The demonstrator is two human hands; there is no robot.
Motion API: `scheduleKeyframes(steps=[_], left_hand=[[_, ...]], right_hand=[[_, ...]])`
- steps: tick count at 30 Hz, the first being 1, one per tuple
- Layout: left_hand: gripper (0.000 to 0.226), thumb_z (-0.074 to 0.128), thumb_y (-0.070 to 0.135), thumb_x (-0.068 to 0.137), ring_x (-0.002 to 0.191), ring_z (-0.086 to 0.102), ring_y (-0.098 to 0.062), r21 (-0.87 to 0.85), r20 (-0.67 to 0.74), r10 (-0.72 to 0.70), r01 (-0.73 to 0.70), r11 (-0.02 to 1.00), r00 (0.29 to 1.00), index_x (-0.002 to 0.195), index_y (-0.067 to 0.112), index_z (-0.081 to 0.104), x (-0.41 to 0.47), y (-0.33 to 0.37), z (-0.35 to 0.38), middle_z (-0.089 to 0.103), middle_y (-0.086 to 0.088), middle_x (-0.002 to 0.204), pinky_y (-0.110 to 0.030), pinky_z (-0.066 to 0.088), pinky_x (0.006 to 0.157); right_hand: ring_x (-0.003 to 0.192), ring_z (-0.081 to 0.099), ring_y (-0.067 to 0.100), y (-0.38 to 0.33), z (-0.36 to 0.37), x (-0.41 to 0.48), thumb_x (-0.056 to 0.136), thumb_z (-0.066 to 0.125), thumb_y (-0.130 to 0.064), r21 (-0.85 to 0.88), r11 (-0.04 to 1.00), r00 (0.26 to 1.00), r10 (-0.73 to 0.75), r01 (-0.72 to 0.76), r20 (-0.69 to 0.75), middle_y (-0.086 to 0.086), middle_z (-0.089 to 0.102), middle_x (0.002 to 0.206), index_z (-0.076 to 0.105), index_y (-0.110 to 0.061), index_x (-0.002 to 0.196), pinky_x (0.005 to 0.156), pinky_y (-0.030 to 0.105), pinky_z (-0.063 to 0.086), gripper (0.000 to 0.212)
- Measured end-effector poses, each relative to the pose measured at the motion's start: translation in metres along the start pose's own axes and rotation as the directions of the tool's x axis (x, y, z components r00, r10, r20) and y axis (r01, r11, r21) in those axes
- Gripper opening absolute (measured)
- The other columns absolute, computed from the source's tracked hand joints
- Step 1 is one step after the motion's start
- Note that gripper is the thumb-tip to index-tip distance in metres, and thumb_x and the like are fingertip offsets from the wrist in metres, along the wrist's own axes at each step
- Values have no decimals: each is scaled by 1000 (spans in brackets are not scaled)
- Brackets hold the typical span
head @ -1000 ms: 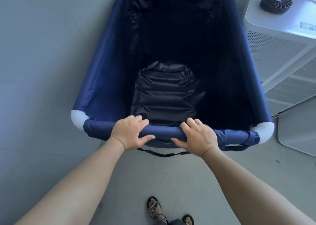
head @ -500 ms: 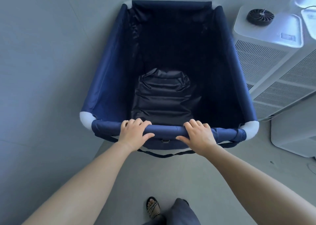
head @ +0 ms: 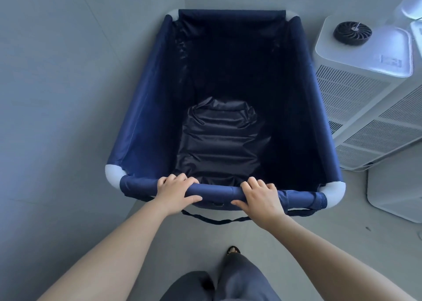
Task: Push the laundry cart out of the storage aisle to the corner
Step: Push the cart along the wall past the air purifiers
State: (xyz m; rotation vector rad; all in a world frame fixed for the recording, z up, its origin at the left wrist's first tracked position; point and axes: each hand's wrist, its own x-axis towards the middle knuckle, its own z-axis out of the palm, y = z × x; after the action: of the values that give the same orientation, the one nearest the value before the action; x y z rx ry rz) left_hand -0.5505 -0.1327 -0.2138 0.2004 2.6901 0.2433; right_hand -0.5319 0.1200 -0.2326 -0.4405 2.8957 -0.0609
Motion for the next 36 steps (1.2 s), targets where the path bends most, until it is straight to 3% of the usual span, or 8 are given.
scheduleKeyframes(steps=[11, 24, 36], left_hand=[[39, 50, 62, 84, 104, 38, -13, -74, -27, 37, -39, 997, 999, 118, 44, 50, -23, -11, 19, 39, 11, 97, -33, 20, 99], [36, 45, 45, 94, 114, 39, -21, 2, 96, 194, -195, 981, 976, 129, 39, 39, -100, -25, 43, 44, 0, 117, -39, 24, 102], [35, 43, 44, 95, 113, 41, -22, 58, 85, 203, -209, 976, 975, 129, 39, 38, -175, -26, 79, 45, 0, 118, -39, 26, 100]], right_hand=[[95, 51, 23, -26, 5, -31, 89, 41, -61, 18, 994, 994, 106, -106, 8, 1, 52, 109, 49, -19, 116, 84, 37, 37, 50], [104, 48, 23, -85, 19, -116, 91, 38, -60, -61, 962, 963, 266, -264, 30, 3, 48, 115, 43, -20, 125, 96, 36, 34, 52], [107, 47, 23, -122, 36, -192, 92, 36, -59, -57, 956, 955, 292, -288, 58, 3, 47, 118, 41, -20, 127, 99, 35, 31, 53]])
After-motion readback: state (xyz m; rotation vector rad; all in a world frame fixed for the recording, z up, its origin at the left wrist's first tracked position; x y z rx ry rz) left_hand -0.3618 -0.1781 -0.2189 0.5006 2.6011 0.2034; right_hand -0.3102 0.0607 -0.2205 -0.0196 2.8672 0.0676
